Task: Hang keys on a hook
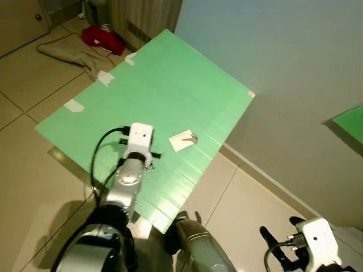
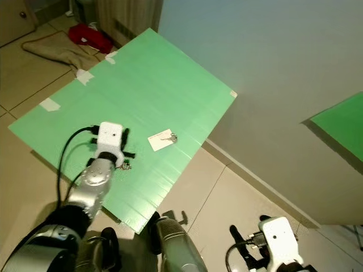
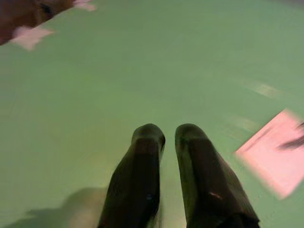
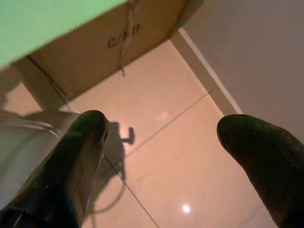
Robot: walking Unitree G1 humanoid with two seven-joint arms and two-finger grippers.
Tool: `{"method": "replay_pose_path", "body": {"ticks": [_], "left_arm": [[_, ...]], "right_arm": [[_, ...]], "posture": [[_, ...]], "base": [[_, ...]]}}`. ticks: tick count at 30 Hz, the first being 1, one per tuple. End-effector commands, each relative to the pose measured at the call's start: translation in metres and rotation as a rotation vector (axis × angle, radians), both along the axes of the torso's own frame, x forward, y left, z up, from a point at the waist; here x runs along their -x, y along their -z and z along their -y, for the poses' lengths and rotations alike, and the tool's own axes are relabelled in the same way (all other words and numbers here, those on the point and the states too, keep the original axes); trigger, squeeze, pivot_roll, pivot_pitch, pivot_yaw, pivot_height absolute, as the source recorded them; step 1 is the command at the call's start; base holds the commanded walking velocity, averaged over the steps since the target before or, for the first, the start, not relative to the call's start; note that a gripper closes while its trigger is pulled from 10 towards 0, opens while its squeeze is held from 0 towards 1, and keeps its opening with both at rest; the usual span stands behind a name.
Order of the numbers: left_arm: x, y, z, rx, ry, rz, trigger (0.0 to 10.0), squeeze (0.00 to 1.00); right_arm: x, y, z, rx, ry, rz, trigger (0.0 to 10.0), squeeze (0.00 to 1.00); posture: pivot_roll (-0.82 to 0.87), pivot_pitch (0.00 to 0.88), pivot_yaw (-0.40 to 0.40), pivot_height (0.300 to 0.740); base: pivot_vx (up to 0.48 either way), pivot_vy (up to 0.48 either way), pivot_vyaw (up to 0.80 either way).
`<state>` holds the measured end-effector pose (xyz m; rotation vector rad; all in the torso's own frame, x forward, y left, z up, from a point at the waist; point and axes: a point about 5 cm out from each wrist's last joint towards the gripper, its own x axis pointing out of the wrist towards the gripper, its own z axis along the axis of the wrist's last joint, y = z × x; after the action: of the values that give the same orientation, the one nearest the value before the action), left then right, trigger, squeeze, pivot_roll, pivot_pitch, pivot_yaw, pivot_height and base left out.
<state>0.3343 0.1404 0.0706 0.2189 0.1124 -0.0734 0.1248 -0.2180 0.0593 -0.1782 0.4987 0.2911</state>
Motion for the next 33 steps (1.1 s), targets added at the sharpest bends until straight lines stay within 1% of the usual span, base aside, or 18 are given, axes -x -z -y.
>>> {"method": "replay_pose_path", "body": {"ticks": [1,3,4,5,6,8,9,10,11,12,14,17,20,23,27,28,30,33], "left_arm": [[0.010,0.013,0.000,-0.032,-0.009,-0.045,10.0,0.00],[0.017,0.012,-0.009,-0.070,-0.016,-0.024,10.0,0.00],[0.029,0.009,-0.020,-0.082,-0.037,0.004,10.0,0.00],[0.029,0.009,-0.020,-0.082,-0.037,0.004,10.0,0.00],[0.037,0.007,-0.024,-0.079,-0.046,0.014,10.0,0.00],[0.041,0.005,-0.025,-0.078,-0.046,0.022,10.0,0.00],[0.053,0.000,-0.024,-0.051,-0.044,0.044,10.0,0.00],[0.059,-0.004,-0.023,-0.037,-0.042,0.055,10.0,0.00],[0.059,-0.004,-0.023,-0.037,-0.042,0.055,10.0,0.00],[0.071,-0.011,-0.022,-0.007,-0.036,0.071,10.0,0.00],[0.076,-0.014,-0.021,0.018,-0.031,0.072,10.0,0.00],[0.089,-0.029,-0.017,0.080,-0.018,0.085,10.0,0.00],[0.093,-0.040,-0.011,0.102,0.008,0.102,10.0,0.00],[0.096,-0.054,0.004,0.123,0.087,0.134,10.0,0.00],[0.099,-0.060,0.018,0.128,0.142,0.142,10.0,0.00],[0.096,-0.057,0.017,0.128,0.136,0.131,10.0,0.00],[0.092,-0.053,0.012,0.080,0.126,0.129,10.0,0.00],[0.094,-0.041,0.003,0.016,0.103,0.104,10.0,0.00]], "right_arm": [[0.000,0.002,0.000,-0.009,-0.005,-0.017,10.0,0.00],[-0.012,0.001,-0.005,-0.030,-0.015,0.010,10.0,0.00],[-0.031,-0.001,-0.009,-0.059,-0.003,0.046,10.0,0.00],[-0.031,-0.001,-0.009,-0.059,-0.003,0.046,10.0,0.00],[-0.041,0.000,-0.010,-0.072,0.001,0.060,10.0,0.00],[-0.045,0.002,-0.011,-0.076,0.001,0.065,10.0,0.00],[-0.057,0.006,-0.014,-0.083,-0.001,0.080,10.0,0.00],[-0.063,0.008,-0.015,-0.090,0.002,0.086,10.0,0.00],[-0.063,0.008,-0.015,-0.090,0.002,0.086,10.0,0.00],[-0.075,0.011,-0.021,-0.112,0.008,0.100,10.0,0.00],[-0.087,0.016,-0.030,-0.133,0.003,0.107,10.0,0.00],[-0.101,0.019,-0.045,-0.163,-0.017,0.128,10.0,0.00],[-0.114,0.022,-0.052,-0.180,-0.016,0.138,10.0,0.00],[-0.131,0.026,-0.061,-0.199,0.000,0.156,10.0,0.00],[-0.143,0.025,-0.059,-0.218,0.039,0.188,10.0,0.00],[-0.144,0.024,-0.055,-0.224,0.063,0.205,10.0,0.00],[-0.143,0.023,-0.050,-0.222,0.086,0.220,10.0,0.00],[-0.141,0.015,-0.039,-0.242,0.148,0.290,10.0,0.00]], "posture": [[-0.31,0.299,-0.233,0.740],[-0.27,0.304,-0.219,0.740],[-0.23,0.304,-0.207,0.740],[-0.23,0.304,-0.207,0.740],[-0.19,0.298,-0.193,0.740],[-0.18,0.295,-0.190,0.740],[-0.13,0.281,-0.177,0.740],[-0.10,0.271,-0.170,0.740],[-0.10,0.271,-0.170,0.740],[-0.04,0.247,-0.159,0.740],[0.02,0.212,-0.144,0.740],[0.05,0.196,-0.139,0.740],[0.12,0.142,-0.124,0.740],[0.15,0.090,-0.111,0.740],[0.15,0.051,-0.106,0.740],[0.15,0.034,-0.104,0.740],[0.15,0.021,-0.102,0.740],[0.13,0.008,-0.100,0.740]], "base": [[0.000,0.000,0.00],[0.000,0.000,0.00],[0.000,0.000,0.00],[0.000,0.000,0.00],[0.000,0.000,0.00],[0.000,0.000,0.00],[0.000,0.000,0.00],[0.000,0.000,0.00],[0.000,0.000,0.00],[0.000,0.000,0.00],[0.000,0.000,0.00],[0.000,0.000,0.00],[0.000,0.000,0.00],[0.000,0.000,0.00],[0.000,0.000,0.00],[0.000,0.000,0.00],[0.000,0.000,0.00],[0.000,0.000,0.00]]}}
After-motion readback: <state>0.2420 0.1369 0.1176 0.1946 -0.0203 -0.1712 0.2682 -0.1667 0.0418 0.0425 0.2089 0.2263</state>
